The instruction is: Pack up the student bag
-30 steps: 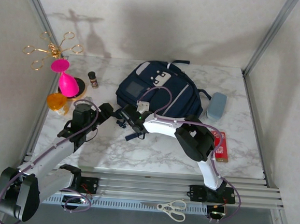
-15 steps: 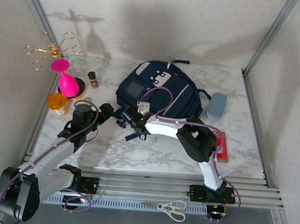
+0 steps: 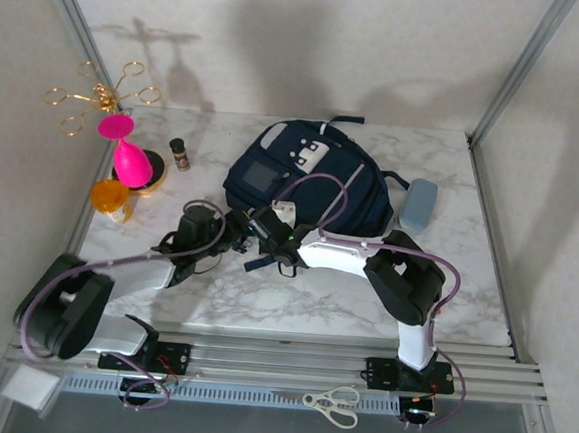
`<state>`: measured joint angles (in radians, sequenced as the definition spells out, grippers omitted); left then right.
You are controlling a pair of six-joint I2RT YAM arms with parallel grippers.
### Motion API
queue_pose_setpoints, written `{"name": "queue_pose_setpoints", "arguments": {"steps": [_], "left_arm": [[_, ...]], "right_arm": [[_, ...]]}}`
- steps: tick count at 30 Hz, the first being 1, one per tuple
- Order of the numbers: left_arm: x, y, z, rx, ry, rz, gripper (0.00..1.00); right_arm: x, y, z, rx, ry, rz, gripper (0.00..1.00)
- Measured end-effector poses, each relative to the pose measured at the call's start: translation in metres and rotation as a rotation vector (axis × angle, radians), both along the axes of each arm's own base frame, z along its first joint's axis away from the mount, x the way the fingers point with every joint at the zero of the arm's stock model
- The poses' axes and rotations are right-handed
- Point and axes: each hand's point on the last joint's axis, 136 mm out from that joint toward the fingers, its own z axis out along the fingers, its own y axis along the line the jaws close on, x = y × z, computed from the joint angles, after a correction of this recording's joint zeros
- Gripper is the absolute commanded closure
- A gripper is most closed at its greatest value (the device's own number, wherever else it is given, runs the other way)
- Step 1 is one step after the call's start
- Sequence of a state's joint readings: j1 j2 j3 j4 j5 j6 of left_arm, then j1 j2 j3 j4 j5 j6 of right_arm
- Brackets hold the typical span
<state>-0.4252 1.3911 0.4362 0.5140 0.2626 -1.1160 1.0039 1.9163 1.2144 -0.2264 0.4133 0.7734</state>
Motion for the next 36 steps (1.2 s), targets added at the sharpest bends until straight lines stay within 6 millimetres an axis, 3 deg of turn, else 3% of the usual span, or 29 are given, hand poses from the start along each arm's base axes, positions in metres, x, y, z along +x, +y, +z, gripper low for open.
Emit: {"name": "queue_pose_setpoints", "arguments": {"steps": [3, 5, 10, 14, 21, 25, 28, 31, 34, 36], "left_arm": [[0.005, -0.006, -0.021, -0.036, 0.051, 0.025, 0.41], [0.012, -0.014, -0.031, -0.053, 0.075, 0.028, 0.41], [0.038, -0.034, -0.034, -0.119, 0.058, 0.040, 0.55], [0.047, -0.041, -0.036, -0.141, 0.053, 0.049, 0.70], [0.062, -0.032, -0.032, -0.132, 0.047, 0.062, 0.80], [0.089, -0.011, -0.031, -0.085, 0.038, 0.070, 0.82], [0.105, 0.007, -0.025, -0.034, 0.012, 0.082, 0.69], [0.099, 0.010, -0.021, 0.008, 0.011, 0.065, 0.52], [0.074, 0.000, -0.006, -0.002, -0.008, 0.043, 0.42], [0.050, -0.020, 0.007, -0.039, -0.023, 0.008, 0.40]], "right_arm": [[-0.006, -0.003, 0.001, 0.015, 0.015, 0.012, 1.00], [-0.008, -0.004, 0.003, 0.021, 0.020, 0.016, 1.00], [-0.009, -0.005, 0.003, 0.032, 0.027, 0.019, 1.00], [-0.007, -0.014, 0.004, 0.042, 0.027, -0.013, 1.00], [-0.017, -0.052, 0.017, 0.067, 0.040, -0.072, 1.00], [-0.026, -0.063, 0.022, 0.057, 0.062, -0.055, 1.00], [-0.033, -0.067, 0.020, 0.031, 0.089, -0.030, 1.00], [-0.039, -0.064, 0.018, 0.031, 0.114, 0.011, 1.00], [-0.045, -0.059, 0.017, 0.041, 0.140, 0.047, 1.00], [-0.046, -0.057, 0.017, 0.046, 0.148, 0.061, 1.00]]}}
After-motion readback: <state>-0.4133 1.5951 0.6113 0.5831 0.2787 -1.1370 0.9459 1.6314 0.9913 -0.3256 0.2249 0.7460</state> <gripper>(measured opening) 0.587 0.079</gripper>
